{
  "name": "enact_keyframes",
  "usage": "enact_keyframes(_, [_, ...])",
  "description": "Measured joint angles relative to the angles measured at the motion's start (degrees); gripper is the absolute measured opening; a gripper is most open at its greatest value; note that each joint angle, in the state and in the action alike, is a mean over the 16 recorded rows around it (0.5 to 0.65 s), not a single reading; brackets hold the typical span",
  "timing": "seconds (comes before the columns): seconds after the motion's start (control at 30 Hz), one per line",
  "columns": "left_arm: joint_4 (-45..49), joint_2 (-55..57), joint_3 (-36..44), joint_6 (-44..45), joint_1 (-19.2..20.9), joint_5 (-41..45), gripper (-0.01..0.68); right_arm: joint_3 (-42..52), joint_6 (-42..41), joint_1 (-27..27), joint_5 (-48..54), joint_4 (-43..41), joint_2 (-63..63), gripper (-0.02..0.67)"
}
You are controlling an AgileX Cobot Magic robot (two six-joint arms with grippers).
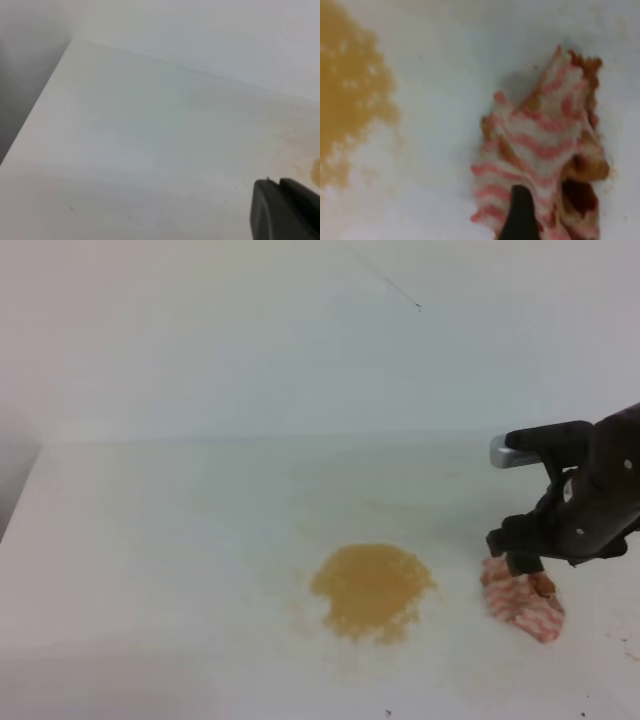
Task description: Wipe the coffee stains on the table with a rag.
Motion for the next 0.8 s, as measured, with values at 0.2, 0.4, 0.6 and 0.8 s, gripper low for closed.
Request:
enact_keyframes(0.2, [0.0, 0.0, 0.0, 0.0, 0.0, 0.0, -0.001, -0.8, -1.0, 0.0, -1.9, 2.2, 3.2, 0.442])
enact_keyframes(0.4, [0.0, 0.1, 0.0, 0.0, 0.0, 0.0, -0.001, -0.8, -2.4, 0.3, -2.7, 3.5, 5.8, 0.359])
enact_keyframes(0.6, [0.0, 0.1, -0.1, 0.0, 0.0, 0.0, -0.001, -0.8, -3.7, 1.5, -3.2, 4.1, 7.7, 0.247])
enact_keyframes(0.8, [0.0, 0.1, -0.1, 0.0, 0.0, -0.1, -0.001, -1.1, -4.9, 3.3, -4.7, 4.7, 8.9, 0.113])
